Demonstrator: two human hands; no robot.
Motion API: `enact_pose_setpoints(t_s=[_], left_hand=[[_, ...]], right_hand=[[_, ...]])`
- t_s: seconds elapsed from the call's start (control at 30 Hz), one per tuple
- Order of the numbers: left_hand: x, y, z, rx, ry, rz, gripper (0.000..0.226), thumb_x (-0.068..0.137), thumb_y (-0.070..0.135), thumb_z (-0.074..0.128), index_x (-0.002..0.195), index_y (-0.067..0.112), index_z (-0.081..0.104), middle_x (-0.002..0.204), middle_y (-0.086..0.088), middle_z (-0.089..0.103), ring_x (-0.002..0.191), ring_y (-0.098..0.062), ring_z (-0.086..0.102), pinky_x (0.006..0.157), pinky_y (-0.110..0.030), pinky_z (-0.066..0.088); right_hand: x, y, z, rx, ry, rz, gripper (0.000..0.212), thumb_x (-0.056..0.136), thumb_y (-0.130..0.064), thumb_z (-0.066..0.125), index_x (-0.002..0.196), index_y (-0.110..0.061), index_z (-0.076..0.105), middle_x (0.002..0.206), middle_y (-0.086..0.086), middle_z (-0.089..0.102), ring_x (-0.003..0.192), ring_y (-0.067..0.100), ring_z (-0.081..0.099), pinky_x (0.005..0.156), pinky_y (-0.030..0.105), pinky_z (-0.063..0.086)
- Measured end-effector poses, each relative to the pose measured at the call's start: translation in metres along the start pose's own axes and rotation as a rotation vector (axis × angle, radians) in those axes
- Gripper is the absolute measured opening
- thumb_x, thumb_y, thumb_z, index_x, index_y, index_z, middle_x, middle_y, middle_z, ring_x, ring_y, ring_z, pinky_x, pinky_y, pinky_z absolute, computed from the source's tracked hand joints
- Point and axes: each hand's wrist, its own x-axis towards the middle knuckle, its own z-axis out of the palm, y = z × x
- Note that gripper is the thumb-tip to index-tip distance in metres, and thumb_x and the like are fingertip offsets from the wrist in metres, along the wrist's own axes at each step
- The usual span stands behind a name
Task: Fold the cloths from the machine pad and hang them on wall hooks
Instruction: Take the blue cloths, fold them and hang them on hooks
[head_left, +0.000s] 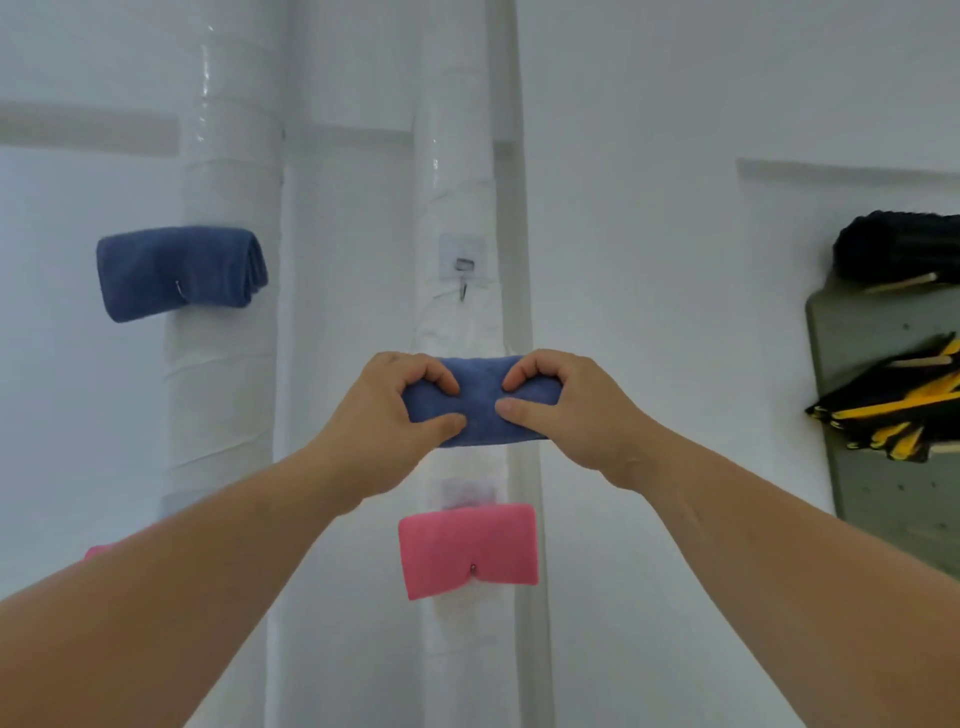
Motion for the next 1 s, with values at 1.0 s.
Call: enact_pose_setpoints(t_s=[1.0], left_hand=[[0.193,-0.038,-0.014,-0.011,0.142,0.145,0.026,0.080,0.004,0.080,0.095,0.022,0.068,0.116,0.001,0.061,0.096,-0.013,0.060,0.071,-0.014,0.049]], right_hand=[[0.200,0.027,-0.008,0.007,0.177,-0.218,0.017,0.083,-0.013,0.080,0.092,-0.022,0.068,0.104,-0.005,0.067,0.088,0.006,0.063,0.070,0.011,0.052]])
